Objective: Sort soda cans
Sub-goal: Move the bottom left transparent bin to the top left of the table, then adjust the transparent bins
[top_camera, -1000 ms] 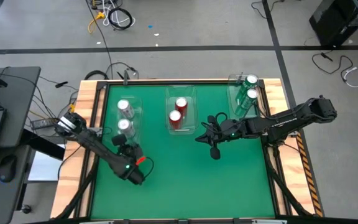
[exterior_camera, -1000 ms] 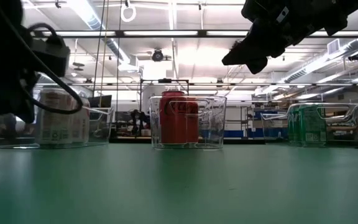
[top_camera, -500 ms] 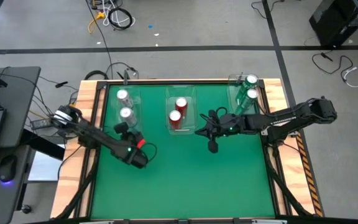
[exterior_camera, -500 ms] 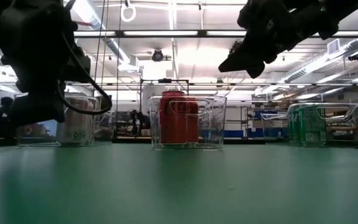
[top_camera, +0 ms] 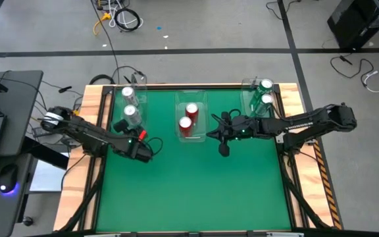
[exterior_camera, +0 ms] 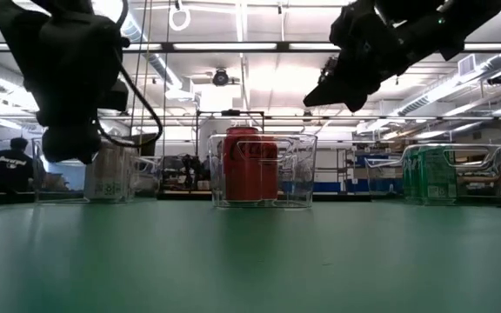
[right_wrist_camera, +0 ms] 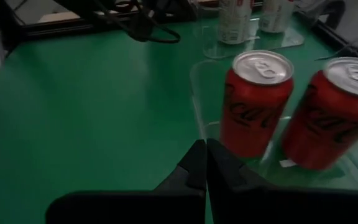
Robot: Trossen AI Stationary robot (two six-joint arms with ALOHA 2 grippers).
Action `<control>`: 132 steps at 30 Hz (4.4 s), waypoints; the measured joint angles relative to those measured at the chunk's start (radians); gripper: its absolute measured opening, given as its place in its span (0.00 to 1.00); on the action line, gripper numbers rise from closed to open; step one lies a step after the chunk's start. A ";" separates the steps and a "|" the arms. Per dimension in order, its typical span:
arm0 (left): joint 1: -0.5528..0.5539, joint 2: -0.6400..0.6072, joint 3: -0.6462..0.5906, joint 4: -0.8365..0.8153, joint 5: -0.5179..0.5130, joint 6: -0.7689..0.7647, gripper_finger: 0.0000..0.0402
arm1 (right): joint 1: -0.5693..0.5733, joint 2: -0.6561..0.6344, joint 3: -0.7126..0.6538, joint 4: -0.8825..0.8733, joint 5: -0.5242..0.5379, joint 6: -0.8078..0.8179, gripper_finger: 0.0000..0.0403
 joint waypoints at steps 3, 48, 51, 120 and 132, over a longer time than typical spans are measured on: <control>0.005 -0.028 0.016 -0.006 -0.013 0.017 0.00 | -0.044 -0.001 0.000 -0.040 0.031 -0.003 0.00; 0.905 0.008 0.309 0.305 0.561 0.410 0.00 | -0.291 0.131 0.000 0.029 -0.086 -0.035 0.00; 0.917 0.048 0.309 0.304 0.550 0.412 0.00 | -0.291 0.131 0.000 0.028 -0.087 -0.038 0.00; 0.462 0.129 0.595 0.528 0.511 0.831 0.00 | -0.016 0.033 0.057 -0.209 -0.132 -0.170 0.00; 0.384 0.127 0.588 0.509 0.360 0.773 0.00 | -0.136 0.189 0.021 -0.125 -0.131 -0.240 0.00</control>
